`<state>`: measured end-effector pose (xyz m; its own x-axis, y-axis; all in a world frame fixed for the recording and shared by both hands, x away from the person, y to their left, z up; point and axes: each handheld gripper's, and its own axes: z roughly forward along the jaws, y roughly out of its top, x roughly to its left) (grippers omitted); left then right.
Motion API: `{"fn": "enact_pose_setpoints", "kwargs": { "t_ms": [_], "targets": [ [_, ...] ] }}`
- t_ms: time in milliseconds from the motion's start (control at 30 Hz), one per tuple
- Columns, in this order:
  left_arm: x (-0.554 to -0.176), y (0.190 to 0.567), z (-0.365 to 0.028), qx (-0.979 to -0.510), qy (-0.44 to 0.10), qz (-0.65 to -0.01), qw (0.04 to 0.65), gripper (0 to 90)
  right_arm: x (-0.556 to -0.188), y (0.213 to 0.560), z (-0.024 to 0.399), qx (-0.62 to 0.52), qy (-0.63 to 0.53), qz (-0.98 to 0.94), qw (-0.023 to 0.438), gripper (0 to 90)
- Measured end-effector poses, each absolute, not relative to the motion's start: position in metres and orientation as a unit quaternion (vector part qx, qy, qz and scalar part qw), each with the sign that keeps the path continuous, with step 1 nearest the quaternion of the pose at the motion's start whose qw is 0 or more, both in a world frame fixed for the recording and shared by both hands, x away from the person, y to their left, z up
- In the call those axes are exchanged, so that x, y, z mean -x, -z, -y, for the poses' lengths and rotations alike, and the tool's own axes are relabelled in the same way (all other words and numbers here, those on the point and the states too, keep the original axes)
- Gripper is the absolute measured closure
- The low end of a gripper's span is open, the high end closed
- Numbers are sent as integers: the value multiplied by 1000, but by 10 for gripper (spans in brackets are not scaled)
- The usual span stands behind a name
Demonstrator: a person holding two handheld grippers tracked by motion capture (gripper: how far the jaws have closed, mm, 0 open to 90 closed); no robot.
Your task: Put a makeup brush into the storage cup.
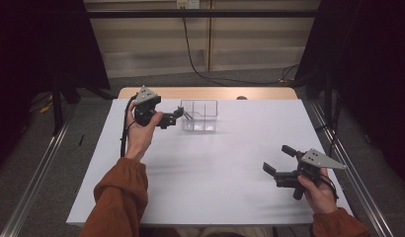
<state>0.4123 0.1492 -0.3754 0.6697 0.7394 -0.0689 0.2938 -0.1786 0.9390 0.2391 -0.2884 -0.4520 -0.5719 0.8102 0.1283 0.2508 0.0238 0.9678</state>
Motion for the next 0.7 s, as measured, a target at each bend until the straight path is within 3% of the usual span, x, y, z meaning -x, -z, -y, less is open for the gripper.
{"fn": "enact_pose_setpoints", "kwargs": {
  "t_ms": [700],
  "targets": [
    [-374, 384, -171, -734, -212, -342, 547, 34, -238, 452, 288, -392, -573, -678, 242, 0]
  ]
}}
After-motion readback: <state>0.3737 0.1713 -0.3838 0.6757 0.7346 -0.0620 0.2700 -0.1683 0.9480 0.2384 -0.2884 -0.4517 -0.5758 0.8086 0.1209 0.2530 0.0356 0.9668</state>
